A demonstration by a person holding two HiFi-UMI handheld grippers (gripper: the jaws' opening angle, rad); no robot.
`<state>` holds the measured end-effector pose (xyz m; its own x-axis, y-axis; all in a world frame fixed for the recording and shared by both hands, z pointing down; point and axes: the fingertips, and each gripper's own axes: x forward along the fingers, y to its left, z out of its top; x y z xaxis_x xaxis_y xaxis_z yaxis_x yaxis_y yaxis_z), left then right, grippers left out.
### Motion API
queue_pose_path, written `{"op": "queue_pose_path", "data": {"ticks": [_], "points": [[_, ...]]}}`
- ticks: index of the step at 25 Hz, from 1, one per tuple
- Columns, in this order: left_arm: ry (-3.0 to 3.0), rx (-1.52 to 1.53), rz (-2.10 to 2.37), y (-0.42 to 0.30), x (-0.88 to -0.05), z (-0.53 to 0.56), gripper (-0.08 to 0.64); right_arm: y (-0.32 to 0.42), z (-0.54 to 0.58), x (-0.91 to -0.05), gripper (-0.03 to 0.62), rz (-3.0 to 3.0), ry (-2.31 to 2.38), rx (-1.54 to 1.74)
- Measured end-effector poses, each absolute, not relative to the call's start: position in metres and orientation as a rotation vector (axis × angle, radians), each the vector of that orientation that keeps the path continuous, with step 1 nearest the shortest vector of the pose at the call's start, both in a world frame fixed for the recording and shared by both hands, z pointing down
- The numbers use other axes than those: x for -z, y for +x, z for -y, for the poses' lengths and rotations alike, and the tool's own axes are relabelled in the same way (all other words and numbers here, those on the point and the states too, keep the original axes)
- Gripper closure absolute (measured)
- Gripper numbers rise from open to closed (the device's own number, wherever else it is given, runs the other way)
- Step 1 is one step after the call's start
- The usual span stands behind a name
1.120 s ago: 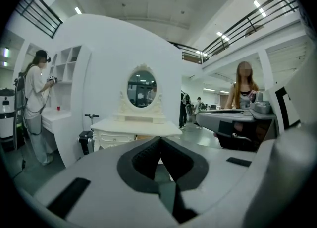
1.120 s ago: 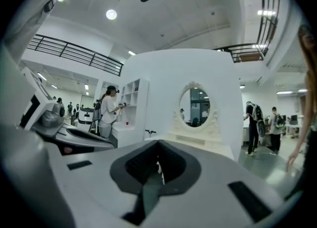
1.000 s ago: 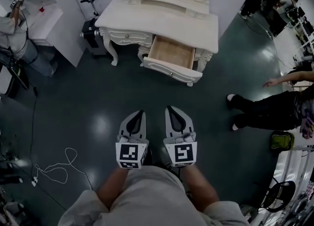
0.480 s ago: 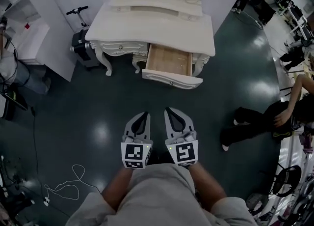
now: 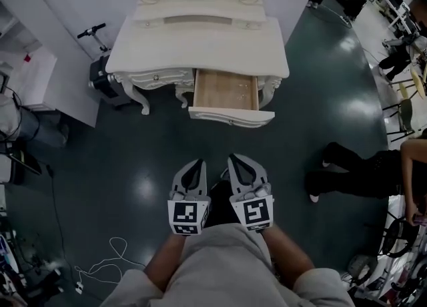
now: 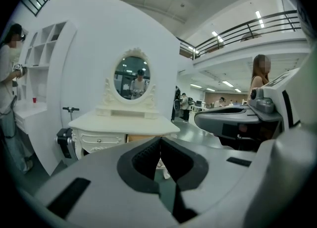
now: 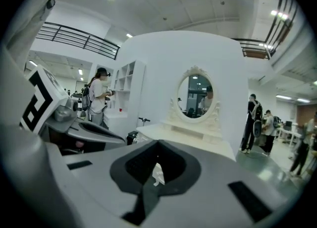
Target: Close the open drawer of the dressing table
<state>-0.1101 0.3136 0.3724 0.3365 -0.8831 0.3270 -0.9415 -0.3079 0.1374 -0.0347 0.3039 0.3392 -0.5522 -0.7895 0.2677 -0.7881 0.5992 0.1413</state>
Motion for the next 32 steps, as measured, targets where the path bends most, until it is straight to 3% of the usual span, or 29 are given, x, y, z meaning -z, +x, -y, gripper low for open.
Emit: {"op": "queue_pose_path", "data": {"ticks": [9,21,32], "points": [[2.358,-0.436,1.566,-0.096,-0.39,-0.25,0.552,-0.019,-0.236,-0.349,0.577,2.544,1.314,-0.047],[2.387,-0.634,1.395,-0.043,-0.423,-0.16,0.552,0.055,-0.158,-0.398,0.577,2.438,1.336,-0.187],[2.343,-0.737,1.367,-0.063,-0.464,-0.133,0.552,0.091,-0.131,-0.454,0.577,2.286,1.277,-0.225]]}}
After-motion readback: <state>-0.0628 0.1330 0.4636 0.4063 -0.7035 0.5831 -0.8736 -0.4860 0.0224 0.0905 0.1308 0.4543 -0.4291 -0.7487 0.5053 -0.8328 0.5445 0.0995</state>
